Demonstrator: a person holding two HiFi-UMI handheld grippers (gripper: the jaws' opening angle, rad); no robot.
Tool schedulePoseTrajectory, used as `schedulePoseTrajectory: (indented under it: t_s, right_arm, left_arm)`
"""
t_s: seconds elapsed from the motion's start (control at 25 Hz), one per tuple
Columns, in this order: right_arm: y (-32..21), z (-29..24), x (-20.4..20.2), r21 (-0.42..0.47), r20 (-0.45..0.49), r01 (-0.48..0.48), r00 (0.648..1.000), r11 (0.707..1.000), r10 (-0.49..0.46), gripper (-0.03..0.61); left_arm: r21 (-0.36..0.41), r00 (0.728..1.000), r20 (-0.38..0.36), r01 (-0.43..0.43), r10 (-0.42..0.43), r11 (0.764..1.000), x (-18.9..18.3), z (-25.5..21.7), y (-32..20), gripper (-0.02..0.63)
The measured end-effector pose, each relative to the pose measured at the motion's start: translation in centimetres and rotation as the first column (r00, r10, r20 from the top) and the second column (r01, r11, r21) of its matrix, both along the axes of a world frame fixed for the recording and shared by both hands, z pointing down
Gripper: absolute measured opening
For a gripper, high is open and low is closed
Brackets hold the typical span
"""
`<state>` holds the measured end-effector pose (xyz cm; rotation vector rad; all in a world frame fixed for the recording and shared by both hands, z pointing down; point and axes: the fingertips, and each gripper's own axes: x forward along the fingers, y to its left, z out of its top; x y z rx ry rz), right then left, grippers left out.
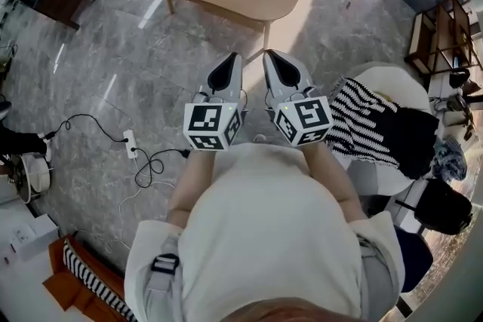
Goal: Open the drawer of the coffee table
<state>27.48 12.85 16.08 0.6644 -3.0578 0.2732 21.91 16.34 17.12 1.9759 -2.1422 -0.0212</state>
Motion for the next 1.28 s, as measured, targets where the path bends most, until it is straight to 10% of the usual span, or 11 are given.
schedulePoseTrajectory:
  t_s: [0.48, 1.28]
  right_arm:
    - [-0.5, 1.4, -4.1, -0.063, -0.005, 0.025, 1.000, 0.998, -0.025, -0.002]
    - [-7.6, 0.3, -23.7, -0.066, -0.032, -0.160, 0.987, 0.985, 0.159, -0.002]
  left_arm:
    - [-0.017, 1.000, -0.006, 0.018, -0.018, 1.000, -4.7, 0.7, 0.2, -0.003]
    - [-0.051, 0.991, -0.010, -0.136, 0.135, 0.989, -25.9, 1.1, -6.6, -0.003]
